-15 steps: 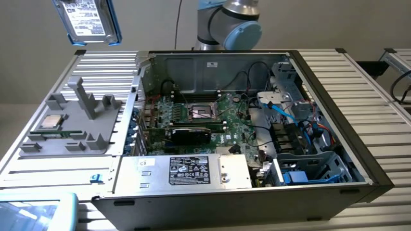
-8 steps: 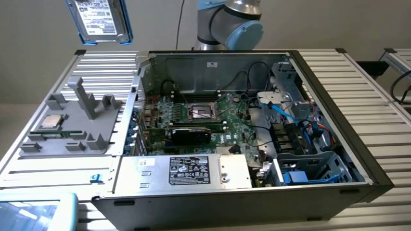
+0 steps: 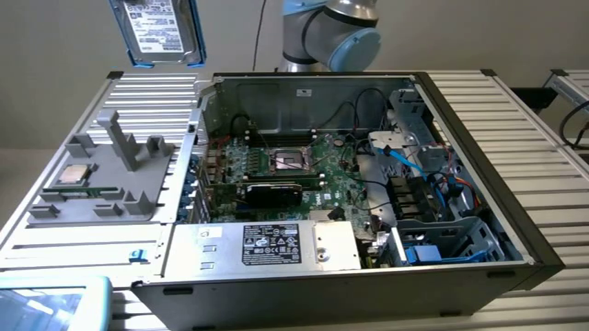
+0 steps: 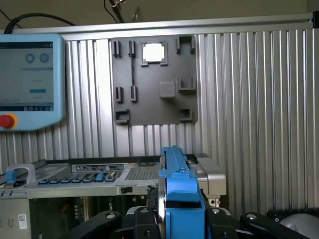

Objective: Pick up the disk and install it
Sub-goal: 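Pick up the disk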

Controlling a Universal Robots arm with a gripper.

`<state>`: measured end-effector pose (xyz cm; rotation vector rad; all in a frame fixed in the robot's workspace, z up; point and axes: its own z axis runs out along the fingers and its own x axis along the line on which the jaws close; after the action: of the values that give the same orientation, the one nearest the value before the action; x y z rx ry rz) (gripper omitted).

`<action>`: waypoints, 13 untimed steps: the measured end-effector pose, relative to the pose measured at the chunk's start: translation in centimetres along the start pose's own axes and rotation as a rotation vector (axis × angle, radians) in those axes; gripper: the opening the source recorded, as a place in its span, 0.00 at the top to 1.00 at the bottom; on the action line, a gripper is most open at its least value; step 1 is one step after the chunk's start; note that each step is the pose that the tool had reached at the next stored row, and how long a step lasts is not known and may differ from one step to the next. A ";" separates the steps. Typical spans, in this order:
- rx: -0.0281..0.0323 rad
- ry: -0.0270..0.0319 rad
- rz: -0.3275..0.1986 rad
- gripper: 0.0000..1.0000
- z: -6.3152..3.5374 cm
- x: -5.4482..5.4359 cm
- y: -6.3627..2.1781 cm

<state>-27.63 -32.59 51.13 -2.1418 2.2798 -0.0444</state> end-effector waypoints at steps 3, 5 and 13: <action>-0.0001 0.0000 0.000 0.63 -0.05 0.4 -1.16; -0.0001 0.0001 0.000 0.63 -0.09 0.6 -1.98; -0.0002 0.0002 0.000 0.63 -0.20 1.3 -5.03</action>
<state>-22.70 -34.19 51.49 -2.1419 2.2801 -0.0443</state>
